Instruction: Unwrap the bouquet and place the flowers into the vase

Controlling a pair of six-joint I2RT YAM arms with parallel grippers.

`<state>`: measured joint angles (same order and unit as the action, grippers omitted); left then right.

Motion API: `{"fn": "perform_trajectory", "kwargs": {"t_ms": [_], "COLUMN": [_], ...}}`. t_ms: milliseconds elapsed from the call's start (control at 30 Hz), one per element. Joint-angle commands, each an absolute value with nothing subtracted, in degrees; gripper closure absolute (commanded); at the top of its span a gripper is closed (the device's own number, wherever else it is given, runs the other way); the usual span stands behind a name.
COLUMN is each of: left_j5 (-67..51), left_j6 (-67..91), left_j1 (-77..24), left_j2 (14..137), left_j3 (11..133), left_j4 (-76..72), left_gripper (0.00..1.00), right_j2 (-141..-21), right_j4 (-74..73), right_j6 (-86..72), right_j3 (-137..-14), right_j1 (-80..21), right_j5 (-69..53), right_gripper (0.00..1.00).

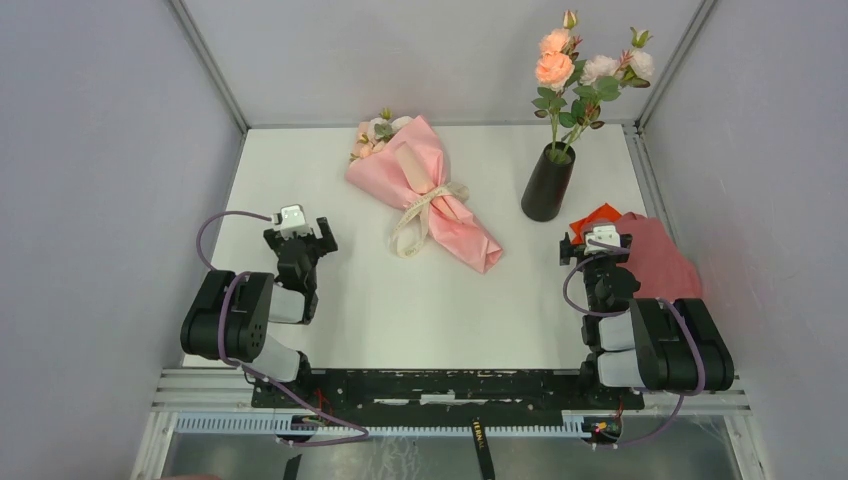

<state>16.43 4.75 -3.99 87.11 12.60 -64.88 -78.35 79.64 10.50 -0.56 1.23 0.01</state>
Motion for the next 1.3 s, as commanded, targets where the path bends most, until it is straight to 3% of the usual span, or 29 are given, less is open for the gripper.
{"fn": "perform_trajectory", "kwargs": {"t_ms": [0, 633, 767, 933, 1167, 1267], "left_j5": [17.3, 17.3, 15.6, 17.4, 11.5, 5.4], "left_j6": [3.3, 3.2, 0.5, -1.3, 2.2, 8.5], "left_j1": [-4.0, -4.1, -5.9, -13.2, -24.7, -25.2], "left_j2": [87.0, 86.6, 77.1, 68.4, 68.6, 72.7], "left_j3": [13.1, 13.4, 21.9, 23.6, 30.8, 39.8], "left_j4": [-67.8, -67.4, -46.4, -42.8, -34.4, -19.6], "left_gripper": [0.0, 0.0, 0.0, 0.0, 0.0, 0.0], "right_j2": [-78.4, -78.3, -78.3, -78.3, -78.4, -78.3], "right_j4": [81.1, 81.1, 81.1, 81.1, 80.7, 80.4], "right_j6": [9.7, 9.7, 9.7, 9.7, 10.0, 10.1], "right_j3": [5.2, 5.2, 5.2, 5.2, 4.9, 4.8], "right_j1": [1.2, 1.1, 1.2, 1.1, 0.9, 0.6], "right_j5": [0.2, 0.2, 0.1, 0.2, 0.2, 0.8], "right_gripper": [0.02, 0.02, 0.02, 0.02, 0.02, 0.02]}}
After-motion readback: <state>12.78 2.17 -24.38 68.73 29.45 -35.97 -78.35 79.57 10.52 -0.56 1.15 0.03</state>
